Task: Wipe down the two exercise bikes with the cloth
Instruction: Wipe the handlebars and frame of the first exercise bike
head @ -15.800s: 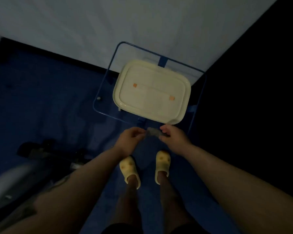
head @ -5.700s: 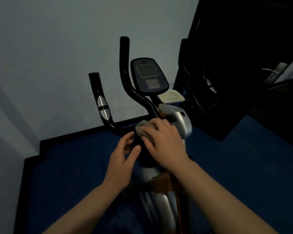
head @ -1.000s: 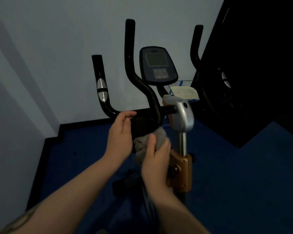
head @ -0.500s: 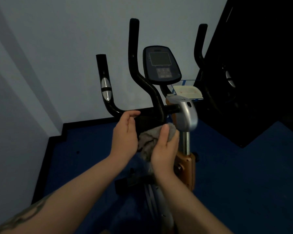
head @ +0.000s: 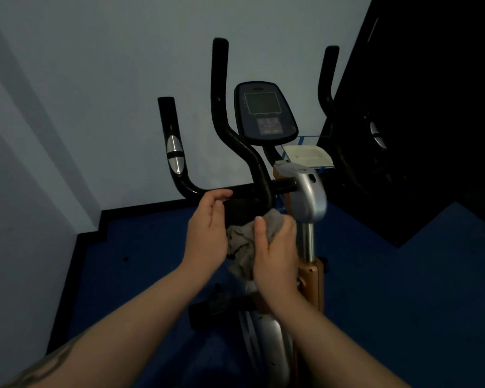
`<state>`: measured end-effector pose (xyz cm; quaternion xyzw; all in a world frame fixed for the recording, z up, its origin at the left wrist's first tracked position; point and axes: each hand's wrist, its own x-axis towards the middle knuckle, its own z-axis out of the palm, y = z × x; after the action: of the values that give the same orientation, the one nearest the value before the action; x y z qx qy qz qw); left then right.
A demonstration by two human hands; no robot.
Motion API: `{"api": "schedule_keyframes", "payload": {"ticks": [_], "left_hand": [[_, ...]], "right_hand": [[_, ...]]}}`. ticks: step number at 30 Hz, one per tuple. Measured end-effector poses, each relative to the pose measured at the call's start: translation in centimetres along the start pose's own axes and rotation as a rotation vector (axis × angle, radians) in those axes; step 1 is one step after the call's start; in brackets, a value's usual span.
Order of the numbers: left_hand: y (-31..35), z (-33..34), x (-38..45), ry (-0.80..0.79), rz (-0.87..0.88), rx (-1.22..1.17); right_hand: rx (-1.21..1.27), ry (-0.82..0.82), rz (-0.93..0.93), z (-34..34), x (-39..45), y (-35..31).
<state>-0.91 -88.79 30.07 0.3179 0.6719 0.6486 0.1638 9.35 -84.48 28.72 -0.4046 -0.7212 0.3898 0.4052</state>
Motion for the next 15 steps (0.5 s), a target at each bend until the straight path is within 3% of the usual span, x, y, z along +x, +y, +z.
{"api": "schedule_keyframes", "payload": {"ticks": [7,12,15], "left_hand": [[0.0,-0.8,-0.7,-0.096,-0.114,-0.136],[-1.1,-2.9,-3.2,-0.155,-0.019,-0.173],[-1.0,-4.1,-3.0,-0.173,-0.018,-0.15]], "right_hand": [[-0.591,-0.357,-0.065,-1.8,6.4,-2.9],[-0.487,-0.207,-0.187,-2.5,2.8,-2.0],[-0.388,-0.296,-0.116,-3.8,1.7,-1.2]]}}
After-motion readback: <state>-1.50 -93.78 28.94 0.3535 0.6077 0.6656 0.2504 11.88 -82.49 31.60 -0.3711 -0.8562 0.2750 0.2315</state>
